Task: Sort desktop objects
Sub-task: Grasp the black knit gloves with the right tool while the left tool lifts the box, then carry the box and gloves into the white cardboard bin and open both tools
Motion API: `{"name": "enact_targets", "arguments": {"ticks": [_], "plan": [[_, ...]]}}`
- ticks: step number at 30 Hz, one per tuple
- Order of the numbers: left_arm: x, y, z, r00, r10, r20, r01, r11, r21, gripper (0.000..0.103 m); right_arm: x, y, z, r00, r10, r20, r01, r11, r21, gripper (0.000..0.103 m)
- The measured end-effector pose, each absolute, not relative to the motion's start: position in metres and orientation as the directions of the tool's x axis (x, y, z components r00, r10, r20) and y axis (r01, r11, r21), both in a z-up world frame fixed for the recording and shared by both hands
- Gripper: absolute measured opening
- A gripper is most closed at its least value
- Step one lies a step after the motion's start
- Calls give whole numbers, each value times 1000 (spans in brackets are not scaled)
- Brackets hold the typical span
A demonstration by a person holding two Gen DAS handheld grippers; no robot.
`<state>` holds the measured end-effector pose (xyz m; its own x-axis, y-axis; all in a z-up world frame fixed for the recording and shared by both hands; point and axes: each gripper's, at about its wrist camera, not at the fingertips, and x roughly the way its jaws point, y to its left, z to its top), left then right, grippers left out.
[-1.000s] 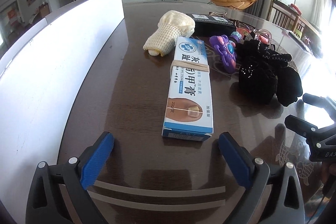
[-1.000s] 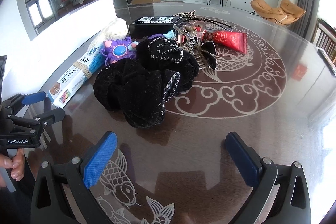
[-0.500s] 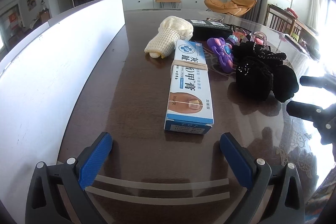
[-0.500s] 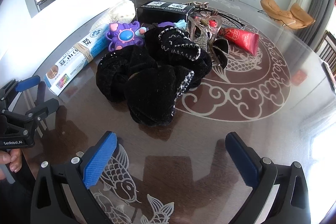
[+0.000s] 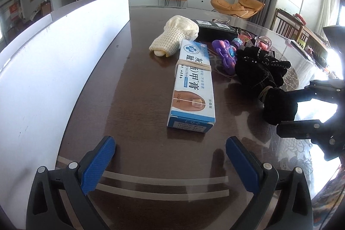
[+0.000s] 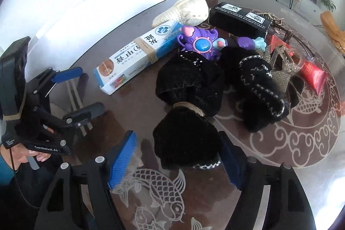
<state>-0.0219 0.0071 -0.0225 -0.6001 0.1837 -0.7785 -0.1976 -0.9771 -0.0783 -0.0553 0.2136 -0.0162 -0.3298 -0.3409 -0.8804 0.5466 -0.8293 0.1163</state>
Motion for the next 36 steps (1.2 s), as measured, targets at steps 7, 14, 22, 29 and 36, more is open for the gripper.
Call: {"name": "enact_targets", "arguments": {"ticks": [7,14,22,29,36], "plan": [[-62,18,-14,-557,154,-817,-219,-975,-34,103,-80,202,-12,-333,-315,-889,494,-861,120,77],[-90,46,-23,-508,148,-848,-287,-958,4,92,-95,199,-23,-375,-244,-894,414,-907,74,52],[-69,37,5,-555,248,-794,-278,-955,-104,41,-59,252,-2,-415,-204,-887,366,-929,43,35],[-14,-21,91,-674,301,-675,-201,-953,-224,41,-50,222,56,-476,-281,-833,420,-905,65,35],[-13,-149,134,-729,82,-679,35,-987,-157,41,-50,75,126,-462,-521,-718,617,-770,161,35]]}}
